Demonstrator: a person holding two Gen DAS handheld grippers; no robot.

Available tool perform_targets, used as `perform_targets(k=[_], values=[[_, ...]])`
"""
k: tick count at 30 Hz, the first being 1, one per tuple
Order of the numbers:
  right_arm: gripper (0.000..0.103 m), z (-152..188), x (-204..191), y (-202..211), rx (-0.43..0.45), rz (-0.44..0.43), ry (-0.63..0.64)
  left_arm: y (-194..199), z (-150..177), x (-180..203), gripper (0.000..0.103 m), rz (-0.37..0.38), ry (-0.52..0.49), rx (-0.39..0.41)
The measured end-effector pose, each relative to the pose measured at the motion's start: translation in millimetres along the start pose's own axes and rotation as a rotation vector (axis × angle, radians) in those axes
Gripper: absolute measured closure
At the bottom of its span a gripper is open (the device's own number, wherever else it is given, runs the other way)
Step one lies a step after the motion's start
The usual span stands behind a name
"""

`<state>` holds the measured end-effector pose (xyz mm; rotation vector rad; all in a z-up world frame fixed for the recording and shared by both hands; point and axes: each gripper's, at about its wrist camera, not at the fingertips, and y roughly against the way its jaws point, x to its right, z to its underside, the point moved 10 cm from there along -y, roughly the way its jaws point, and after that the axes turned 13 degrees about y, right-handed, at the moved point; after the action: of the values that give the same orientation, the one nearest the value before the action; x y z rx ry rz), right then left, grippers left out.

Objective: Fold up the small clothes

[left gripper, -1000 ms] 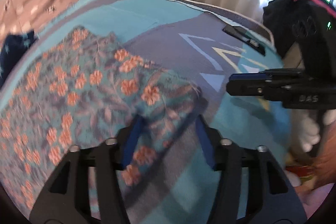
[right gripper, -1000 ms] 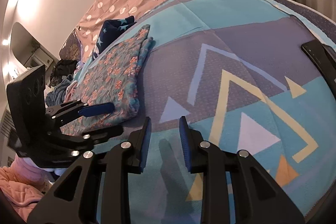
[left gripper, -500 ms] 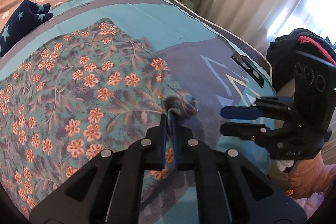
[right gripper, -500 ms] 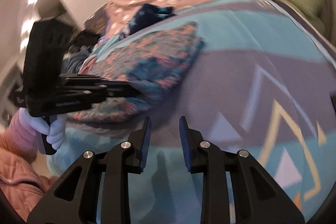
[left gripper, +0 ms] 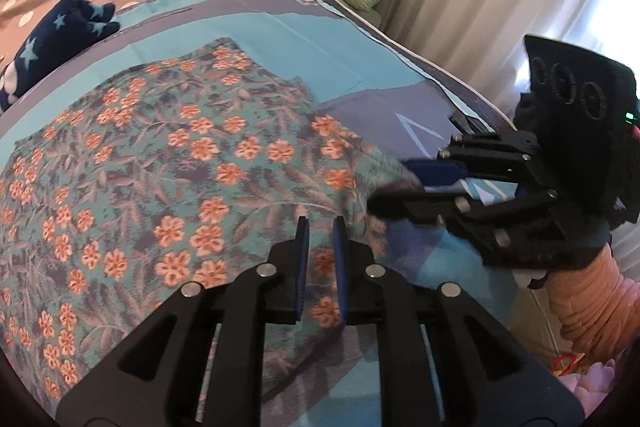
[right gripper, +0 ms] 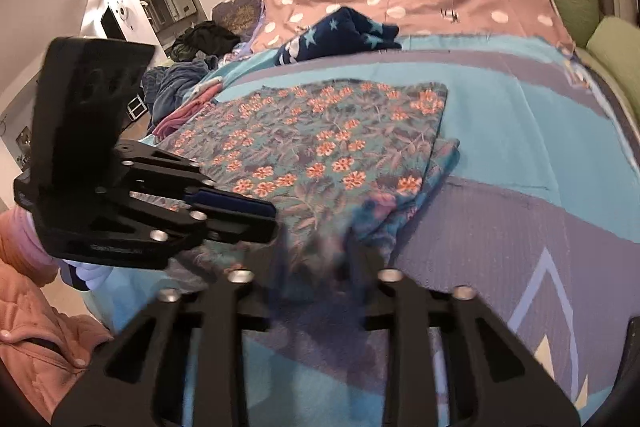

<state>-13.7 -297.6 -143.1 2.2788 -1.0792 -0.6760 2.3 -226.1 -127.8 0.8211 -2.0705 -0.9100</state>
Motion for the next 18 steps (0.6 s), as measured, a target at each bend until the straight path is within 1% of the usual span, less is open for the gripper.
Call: perform_targets(k=[3,5,6,7,9,11,12,15,16,17,18], values=[[0.098,7.8,4.3,6.3,-0.006,-0.062,-0.07,4.1,-3.3,-10.8,0.092,-0.008,0.033,0.01],[0.098,15.6,8.0,20.7,0.021,-0.127,-0.12,7.9,-5.8,-17.5,0.091,-0.017,0.046,0.021],[0.098,20.1,12.4,27.1,0.032,-0.139,-0.138,9.8,-7.0,-21.0,0.09,-0.018,0.053,0.024],[0.098,27.0,19.7,33.0,0.036,-0.147,-0.163,11.3,-8.2,-24.2,0.088,-0.018,0.062,0.027],[0.098,47.9,30.5,35.6,0.002,-0.152,-0.199,12.9,-11.3,-31.7,0.088,-0.027,0.074,0.032],[0.098,67.5,31.7,30.3,-0.037,-0.15,-0.232,12.8,-14.1,-35.1,0.087,-0.036,0.077,0.034],[0.098,71.5,30.2,29.9,-0.039,-0.15,-0.24,12.7,-16.4,-36.7,0.087,-0.038,0.077,0.033],[0.098,71.5,28.3,36.4,-0.007,-0.158,-0.265,10.3,-24.1,-34.5,0.078,-0.046,0.052,0.032],[0.096,69.8,28.0,39.3,0.011,-0.166,-0.273,9.1,-26.8,-32.2,0.075,-0.049,0.037,0.031],[0.094,67.0,28.9,42.0,0.027,-0.165,-0.279,7.4,-28.6,-29.6,0.074,-0.048,0.024,0.027],[0.087,64.2,30.0,44.4,0.04,-0.162,-0.282,5.2,-30.1,-26.6,0.071,-0.046,0.01,0.021]])
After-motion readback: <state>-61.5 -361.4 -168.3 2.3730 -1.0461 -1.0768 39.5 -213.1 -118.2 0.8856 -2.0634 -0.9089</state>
